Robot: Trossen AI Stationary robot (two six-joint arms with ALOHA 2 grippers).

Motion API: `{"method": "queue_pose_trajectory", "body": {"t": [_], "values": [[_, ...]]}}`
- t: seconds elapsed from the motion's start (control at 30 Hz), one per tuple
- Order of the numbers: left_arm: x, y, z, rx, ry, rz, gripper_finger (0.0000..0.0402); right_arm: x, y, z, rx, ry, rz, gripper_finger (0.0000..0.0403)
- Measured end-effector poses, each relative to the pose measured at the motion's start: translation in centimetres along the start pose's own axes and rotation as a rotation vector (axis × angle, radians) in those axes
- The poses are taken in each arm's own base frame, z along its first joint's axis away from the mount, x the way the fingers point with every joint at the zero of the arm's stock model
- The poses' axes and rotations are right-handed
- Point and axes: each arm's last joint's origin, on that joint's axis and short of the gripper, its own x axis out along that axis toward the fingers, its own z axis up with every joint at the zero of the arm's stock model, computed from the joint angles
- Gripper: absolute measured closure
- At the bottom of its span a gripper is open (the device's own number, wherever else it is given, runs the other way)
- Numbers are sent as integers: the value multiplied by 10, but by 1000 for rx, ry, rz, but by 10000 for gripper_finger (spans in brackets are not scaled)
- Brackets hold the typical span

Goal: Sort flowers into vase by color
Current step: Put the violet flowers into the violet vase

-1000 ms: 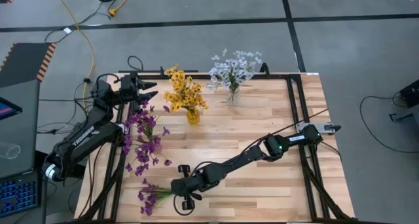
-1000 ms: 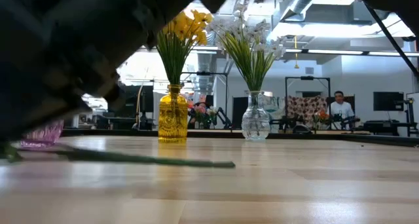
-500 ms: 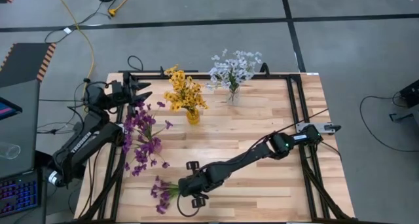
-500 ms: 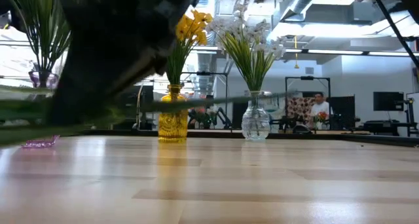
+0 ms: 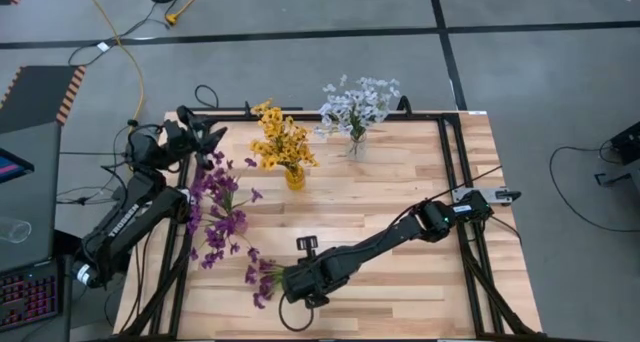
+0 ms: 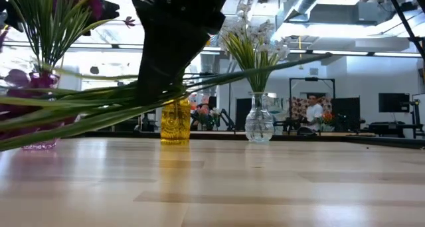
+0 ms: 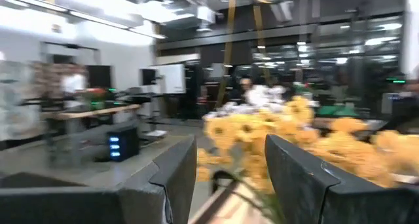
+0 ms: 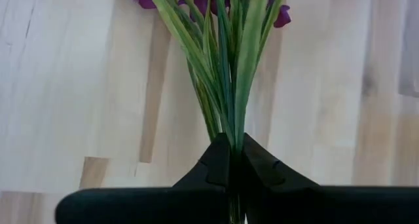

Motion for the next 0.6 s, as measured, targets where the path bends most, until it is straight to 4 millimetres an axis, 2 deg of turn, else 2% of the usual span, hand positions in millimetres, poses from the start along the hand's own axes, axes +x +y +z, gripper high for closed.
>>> {"method": "queue_pose_trajectory", "body": {"t": [0.13,0.33,0.43,0.6], "values": [[0,3,2,17,-21,86,232,-4,-1,0,-6,0,-11,361],[-1,3,6,31,-45,101,232,-29,-13,1,-29,-1,-20,361],[-1,1,18,53,-74,100,232,-42,-20,-1,-35,23,-63,361],[-2,-5,48,72,-104,83,232,-57,-29,-9,-41,74,-166,361]]}}
